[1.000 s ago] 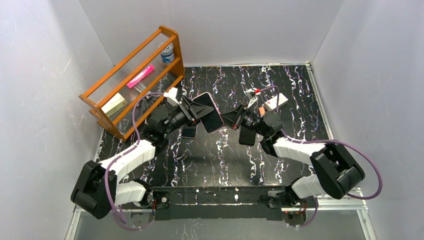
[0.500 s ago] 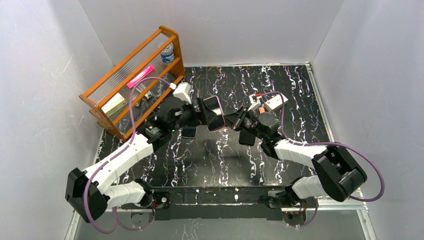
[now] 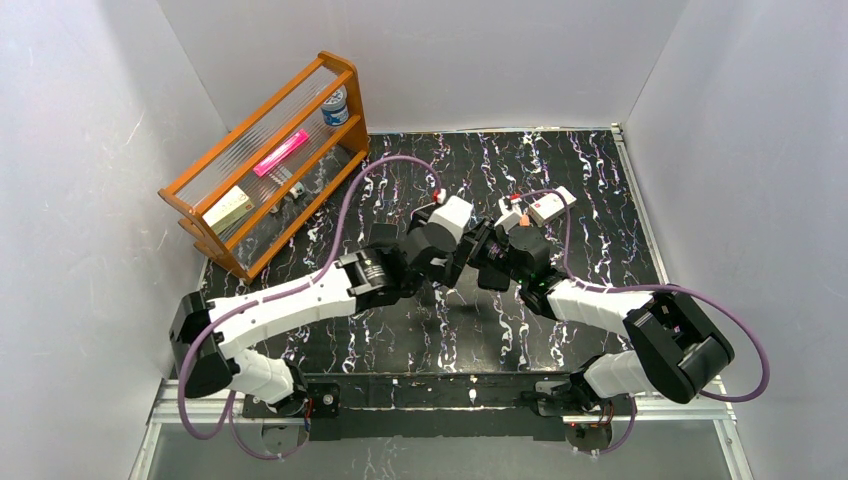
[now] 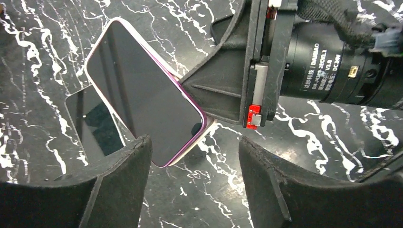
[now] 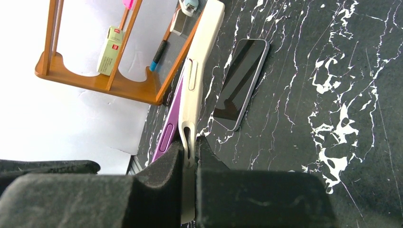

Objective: Take the phone out of the phone case
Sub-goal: Remove the phone case from the phone.

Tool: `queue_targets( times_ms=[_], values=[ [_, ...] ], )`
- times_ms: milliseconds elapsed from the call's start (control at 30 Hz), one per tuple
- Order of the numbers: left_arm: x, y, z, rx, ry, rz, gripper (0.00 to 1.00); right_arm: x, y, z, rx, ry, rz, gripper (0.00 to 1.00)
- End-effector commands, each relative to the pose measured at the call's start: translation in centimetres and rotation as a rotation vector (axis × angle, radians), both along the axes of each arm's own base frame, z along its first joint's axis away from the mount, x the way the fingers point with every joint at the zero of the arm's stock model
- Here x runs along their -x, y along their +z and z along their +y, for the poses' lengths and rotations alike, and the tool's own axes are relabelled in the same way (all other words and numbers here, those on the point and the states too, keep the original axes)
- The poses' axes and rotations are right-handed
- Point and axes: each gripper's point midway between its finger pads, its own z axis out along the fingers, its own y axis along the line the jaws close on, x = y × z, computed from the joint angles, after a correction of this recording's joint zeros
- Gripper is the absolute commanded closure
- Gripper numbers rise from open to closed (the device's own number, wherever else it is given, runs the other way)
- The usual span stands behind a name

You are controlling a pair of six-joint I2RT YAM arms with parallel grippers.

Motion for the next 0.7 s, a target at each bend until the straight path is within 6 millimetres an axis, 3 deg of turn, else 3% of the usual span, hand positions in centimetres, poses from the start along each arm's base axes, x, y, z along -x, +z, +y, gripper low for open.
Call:
queue_targets(
  times_ms=[0,67,267,667],
  values=[
    [-1.0,0.9,1.4,-0.178,0.042,-0.106,0.4,-0.6,5.3,0.6,-0.121,-0.009,-0.103,0.99],
    [-1.0,0.5,1.0,-0.208,0.03,-0.109,0.47,-0.5,5.3,0.7,-0.123,-0.006,-0.1,0.99],
    [-1.7,-0.3,0.5,-0.301,0.044,-0.15,0.54,-0.3,5.4,1.0,-0.128,0.004,-0.094,0.99],
    [-2.4,-2.9,0.2,-0.494,0.042,-0.195,0.54,0.4,6.1,1.6,-0.164,0.033,-0.086,0.99]
  ],
)
